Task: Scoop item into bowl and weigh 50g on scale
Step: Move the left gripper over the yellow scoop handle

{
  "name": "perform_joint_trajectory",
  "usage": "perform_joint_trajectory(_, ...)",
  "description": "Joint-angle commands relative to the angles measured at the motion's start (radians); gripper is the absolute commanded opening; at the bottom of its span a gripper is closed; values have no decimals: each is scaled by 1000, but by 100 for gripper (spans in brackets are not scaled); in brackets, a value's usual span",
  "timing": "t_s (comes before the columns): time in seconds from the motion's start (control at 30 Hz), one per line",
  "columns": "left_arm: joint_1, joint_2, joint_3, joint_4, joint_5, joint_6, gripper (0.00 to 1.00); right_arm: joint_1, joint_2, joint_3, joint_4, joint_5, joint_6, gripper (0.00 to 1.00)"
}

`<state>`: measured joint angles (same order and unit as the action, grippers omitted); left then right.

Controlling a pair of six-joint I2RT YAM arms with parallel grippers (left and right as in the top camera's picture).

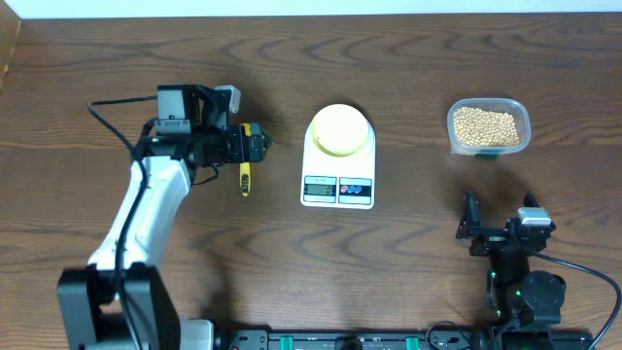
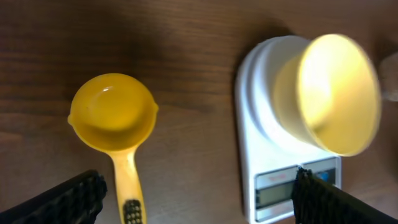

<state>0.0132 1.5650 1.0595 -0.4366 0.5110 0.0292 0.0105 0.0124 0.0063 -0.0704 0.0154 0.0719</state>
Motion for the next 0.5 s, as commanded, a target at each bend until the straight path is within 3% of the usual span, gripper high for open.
perform_joint_trajectory(0.0,5,63,19,9,-92,-6,98,-3,-5,-1,-4,1,10,99)
perform_joint_trajectory(0.47,-35,122,-5,-20,-295,-117,98,-3,-5,-1,-4,1,10,99)
